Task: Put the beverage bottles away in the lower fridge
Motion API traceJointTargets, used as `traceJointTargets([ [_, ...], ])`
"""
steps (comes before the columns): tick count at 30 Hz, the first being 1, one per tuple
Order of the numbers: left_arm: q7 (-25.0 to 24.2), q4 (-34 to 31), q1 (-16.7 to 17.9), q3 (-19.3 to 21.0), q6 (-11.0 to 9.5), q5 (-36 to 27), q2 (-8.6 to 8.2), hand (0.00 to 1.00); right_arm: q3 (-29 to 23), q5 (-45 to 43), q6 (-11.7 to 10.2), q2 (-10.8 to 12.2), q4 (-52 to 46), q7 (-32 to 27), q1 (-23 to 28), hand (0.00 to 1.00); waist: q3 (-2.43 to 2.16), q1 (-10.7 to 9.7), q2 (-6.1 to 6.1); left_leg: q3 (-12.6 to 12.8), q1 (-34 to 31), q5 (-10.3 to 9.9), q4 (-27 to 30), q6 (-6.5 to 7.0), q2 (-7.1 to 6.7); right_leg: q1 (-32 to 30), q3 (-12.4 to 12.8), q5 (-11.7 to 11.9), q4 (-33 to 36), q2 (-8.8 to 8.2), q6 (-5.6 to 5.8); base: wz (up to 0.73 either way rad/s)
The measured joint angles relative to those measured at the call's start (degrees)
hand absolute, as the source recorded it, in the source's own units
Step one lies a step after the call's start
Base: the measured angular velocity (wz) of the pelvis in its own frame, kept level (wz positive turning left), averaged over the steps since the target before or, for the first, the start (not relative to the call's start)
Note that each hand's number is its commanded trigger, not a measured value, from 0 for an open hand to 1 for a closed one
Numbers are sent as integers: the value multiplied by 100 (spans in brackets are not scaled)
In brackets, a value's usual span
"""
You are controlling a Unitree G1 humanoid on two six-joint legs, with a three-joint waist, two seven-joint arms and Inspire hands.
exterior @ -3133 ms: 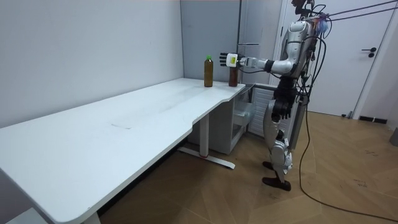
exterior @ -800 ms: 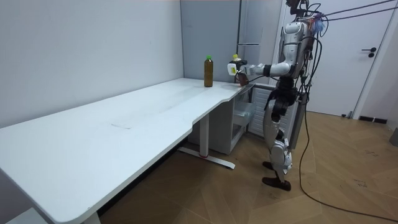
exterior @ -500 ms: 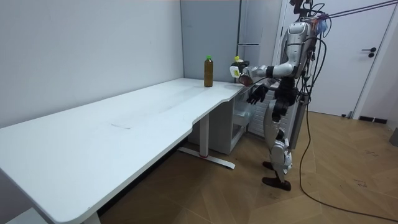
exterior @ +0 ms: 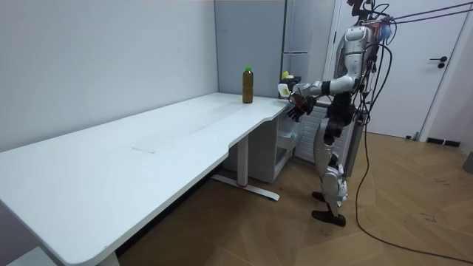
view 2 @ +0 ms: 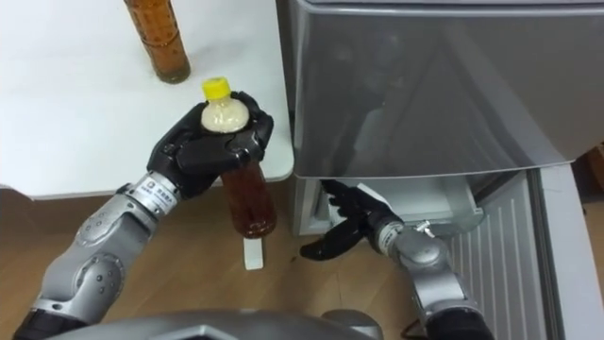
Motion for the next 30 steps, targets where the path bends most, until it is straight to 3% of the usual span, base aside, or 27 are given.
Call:
traceJointTargets([
  [4, -38, 103, 0, 9, 2, 190, 58, 100, 0, 1, 30, -128, -328, 473, 14, 0, 48, -1, 6, 0, -67, 0, 4, 0, -1, -64, -5, 2, 13, -4, -4, 0],
  [6, -36, 169, 0, 1, 2, 635, 60, 100, 1, 113, 34, -190, -396, 733, 13, 0, 52, 5, -5, -11, -75, 0, -1, 0, 1, -86, -2, 2, 21, -2, -4, 0],
  [12, -44, 134, -69, 6, -48, 1159, 90, 100, 65, 678, 32, -258, -576, 1309, 7, 0, 19, 16, -101, -4, -188, 1, 50, -1, 5, -232, -2, 2, 92, -8, -4, -1],
  [17, -35, 150, -120, -4, -114, 1429, 125, 100, 290, 958, 26, -325, -512, 1606, 7, 0, 52, 18, -192, -3, -186, 1, 78, 0, 5, -186, -18, 2, 85, -13, -4, 0],
  [26, -47, 155, -188, -227, -273, 2276, 89, 100, 522, 1034, 27, -365, -513, 2134, 8, 0, 55, 113, -163, -23, -216, 0, 55, -3, 5, -215, -61, 8, 68, -4, -11, 1],
  [30, -56, 155, -233, -295, -293, 2321, 92, 100, 522, 1154, 24, -365, -514, 2317, 6, 0, 50, 151, -181, -52, -268, 0, 91, -3, -2, -225, -94, 9, 36, -13, -12, 4],
])
